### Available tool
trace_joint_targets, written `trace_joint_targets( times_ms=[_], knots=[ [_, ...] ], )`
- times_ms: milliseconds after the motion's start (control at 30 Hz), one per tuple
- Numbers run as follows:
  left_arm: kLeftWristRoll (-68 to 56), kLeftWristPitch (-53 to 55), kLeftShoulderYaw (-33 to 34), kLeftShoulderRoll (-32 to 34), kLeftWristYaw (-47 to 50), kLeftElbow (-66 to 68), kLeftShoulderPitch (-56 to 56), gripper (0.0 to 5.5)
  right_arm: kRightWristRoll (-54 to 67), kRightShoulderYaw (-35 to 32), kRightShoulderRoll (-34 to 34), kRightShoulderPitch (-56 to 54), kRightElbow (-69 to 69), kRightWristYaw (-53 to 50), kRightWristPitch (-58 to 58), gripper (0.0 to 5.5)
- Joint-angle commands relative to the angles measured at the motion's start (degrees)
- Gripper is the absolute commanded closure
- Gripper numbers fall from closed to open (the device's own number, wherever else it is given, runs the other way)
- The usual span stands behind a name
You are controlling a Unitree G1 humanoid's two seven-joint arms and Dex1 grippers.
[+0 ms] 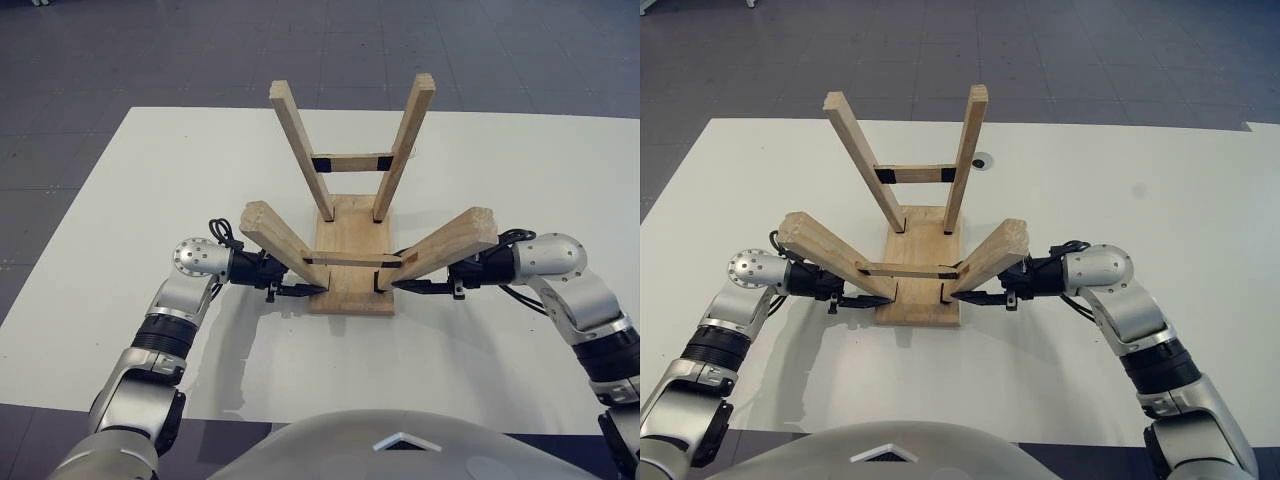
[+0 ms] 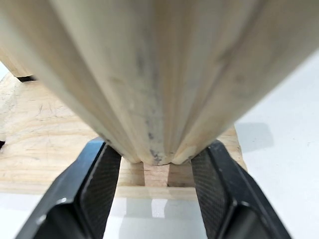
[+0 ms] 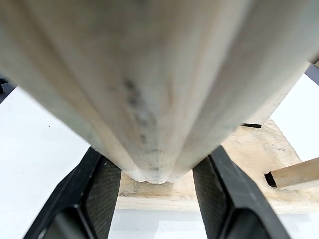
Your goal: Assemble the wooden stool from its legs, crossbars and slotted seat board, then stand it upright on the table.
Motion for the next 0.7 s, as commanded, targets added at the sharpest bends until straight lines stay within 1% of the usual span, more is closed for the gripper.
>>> trace_joint_targets(
  times_ms=[33, 167, 233, 433, 600, 700],
  knots=[
    [0.23, -0.63, -0.90, -2.50, 1.98, -3.19, -1.12, 3.24, -15.85, 12.99, -7.29, 4.82, 8.45, 3.42, 11.76, 3.46],
    [-0.51, -0.73, -0.44, -2.79, 1.62, -3.20, -1.24, 3.24, -16.38, 14.12, -5.05, 3.87, 14.28, 1.87, 9.82, 3.46],
    [-2.37, 0.90, 0.39, -3.11, 1.07, -4.05, -1.91, 3.24, -16.16, 14.39, -4.35, 3.85, 15.57, 0.73, 9.21, 3.46],
    [-6.56, 5.00, 3.67, -3.78, 1.45, -6.75, -4.52, 3.24, -14.80, 14.76, -3.66, 4.88, 15.71, -1.52, 8.29, 3.46],
    [-5.87, 4.37, 3.34, -3.10, -0.86, -6.07, -4.73, 3.24, -14.36, 14.39, -3.23, 5.52, 15.60, -2.75, 7.75, 3.46],
    [-5.64, 5.59, 2.59, -2.19, -1.96, -5.93, -4.11, 2.73, -14.22, 14.20, -3.12, 5.33, 15.40, -2.86, 7.41, 3.46]
  ],
)
